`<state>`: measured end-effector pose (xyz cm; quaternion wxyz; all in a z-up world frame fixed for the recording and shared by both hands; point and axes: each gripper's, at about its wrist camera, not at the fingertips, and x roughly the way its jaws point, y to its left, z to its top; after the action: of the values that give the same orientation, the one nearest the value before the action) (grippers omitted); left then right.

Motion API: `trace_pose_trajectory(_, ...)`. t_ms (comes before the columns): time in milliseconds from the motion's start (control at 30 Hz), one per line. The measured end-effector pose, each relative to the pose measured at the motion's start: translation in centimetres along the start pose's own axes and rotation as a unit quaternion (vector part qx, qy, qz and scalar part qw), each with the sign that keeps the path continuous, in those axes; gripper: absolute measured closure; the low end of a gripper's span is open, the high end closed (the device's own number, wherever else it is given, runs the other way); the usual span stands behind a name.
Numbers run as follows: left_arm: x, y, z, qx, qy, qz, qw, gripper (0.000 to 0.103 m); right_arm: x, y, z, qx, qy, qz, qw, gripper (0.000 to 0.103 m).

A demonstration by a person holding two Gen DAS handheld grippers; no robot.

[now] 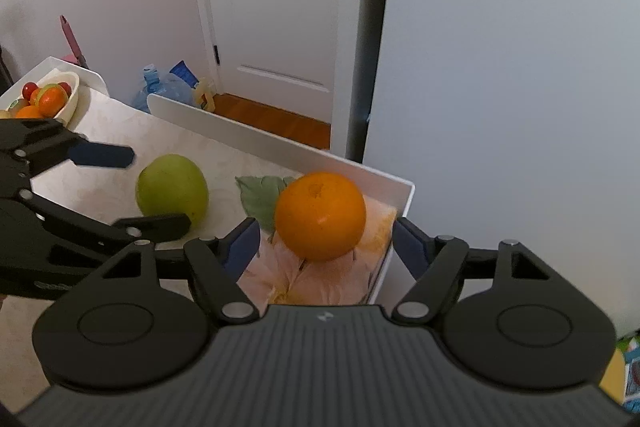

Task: Organize fruits
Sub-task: 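Grasp the green apple with the left gripper while the right gripper grasps the orange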

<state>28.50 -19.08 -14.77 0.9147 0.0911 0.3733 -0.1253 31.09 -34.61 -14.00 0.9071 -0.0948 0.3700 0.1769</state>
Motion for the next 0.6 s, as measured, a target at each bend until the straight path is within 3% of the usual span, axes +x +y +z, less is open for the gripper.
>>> trace_pose_trajectory(233, 1.3, -0.3, 0.1, 0.005, 0.003, -0.002, 1.0, 0.042, 1.2, 0.3, 0.6, -0.012, 0.0, 0.011, 1.0, 0.019)
trace_pose_trajectory(600, 1.2, -0.8, -0.2, 0.023, 0.002, 0.009, 0.9997, 0.043, 2.2, 0.7, 0.8, -0.024, 0.004, 0.009, 1.0, 0.022)
